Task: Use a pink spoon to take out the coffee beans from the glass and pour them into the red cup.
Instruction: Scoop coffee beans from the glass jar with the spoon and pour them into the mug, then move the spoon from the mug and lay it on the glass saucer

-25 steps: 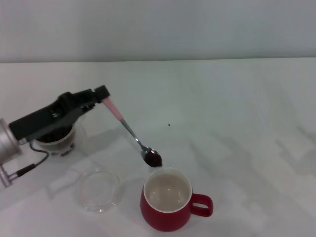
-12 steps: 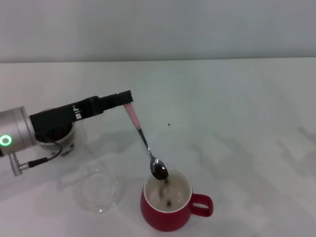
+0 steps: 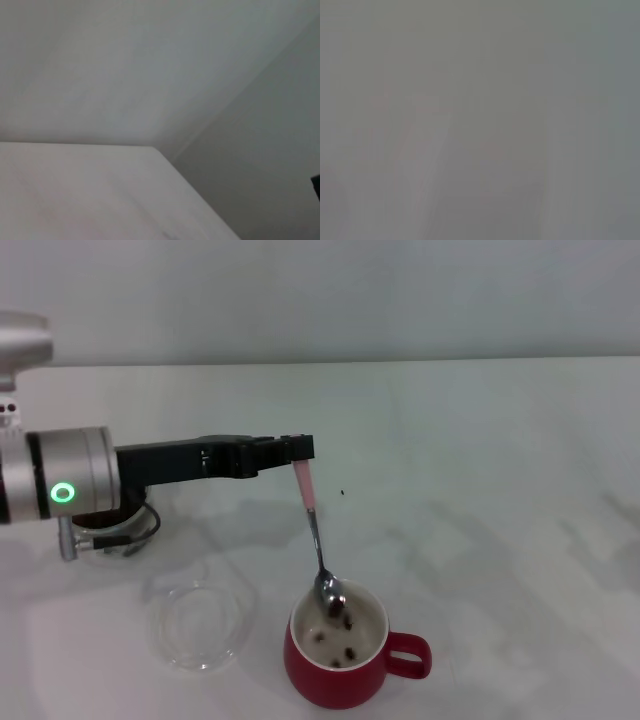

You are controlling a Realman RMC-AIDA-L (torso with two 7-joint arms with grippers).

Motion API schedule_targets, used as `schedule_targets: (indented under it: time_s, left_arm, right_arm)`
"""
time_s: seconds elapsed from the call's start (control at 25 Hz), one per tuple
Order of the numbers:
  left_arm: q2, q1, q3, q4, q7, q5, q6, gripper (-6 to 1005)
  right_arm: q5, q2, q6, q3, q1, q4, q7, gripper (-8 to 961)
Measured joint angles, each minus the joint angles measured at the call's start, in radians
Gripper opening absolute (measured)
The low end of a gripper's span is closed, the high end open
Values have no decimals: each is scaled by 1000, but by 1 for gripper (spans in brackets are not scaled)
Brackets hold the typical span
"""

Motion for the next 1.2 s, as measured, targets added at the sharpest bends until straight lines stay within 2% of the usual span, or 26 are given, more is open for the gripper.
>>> schedule_targets:
  time_s: [0.28,0.56,0.64,0.88,1.08,1.2]
  left_arm:
    - [-3,-9,17,51,-2,5,2,122]
    - [-3,11,15,94,-28,-30,45,122]
    - [1,40,12,124,-36,-43,57,122]
    - [5,189,11,250,-54,-84,61,122]
    - [20,284,10,271,-48,-117,61,122]
    - [17,331,9,270,-26,-120,60,122]
  right_arm:
    - [5,0,21,2,2,-5,-1,733]
    - [7,0,25,2,15,-8,0,733]
    - [7,-1,26,2,18,-8,0,733]
    - [12,-5,25,4,28,-9,2,733]
    - [17,-10,25,20,40,-10,25,733]
    - [17,-11,25,55,43,-11,57,733]
